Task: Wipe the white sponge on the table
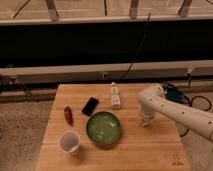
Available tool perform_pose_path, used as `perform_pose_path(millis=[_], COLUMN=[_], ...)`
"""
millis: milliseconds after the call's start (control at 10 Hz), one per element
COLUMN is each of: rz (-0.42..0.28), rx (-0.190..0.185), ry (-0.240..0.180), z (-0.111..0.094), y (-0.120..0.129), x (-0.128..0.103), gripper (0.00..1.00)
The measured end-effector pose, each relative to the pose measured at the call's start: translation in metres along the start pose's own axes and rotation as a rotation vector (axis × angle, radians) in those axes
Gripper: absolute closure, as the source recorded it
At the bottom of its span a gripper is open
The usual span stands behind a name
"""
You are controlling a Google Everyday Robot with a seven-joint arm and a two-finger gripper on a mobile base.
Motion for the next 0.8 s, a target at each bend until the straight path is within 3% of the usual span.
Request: perform_pose_path(millis=[800], rz=[-0.082], rx=[-0.020], ry=[0.023], z=[-0.0089], y=[0.0074], x=[-0.0010], gripper=[1.00])
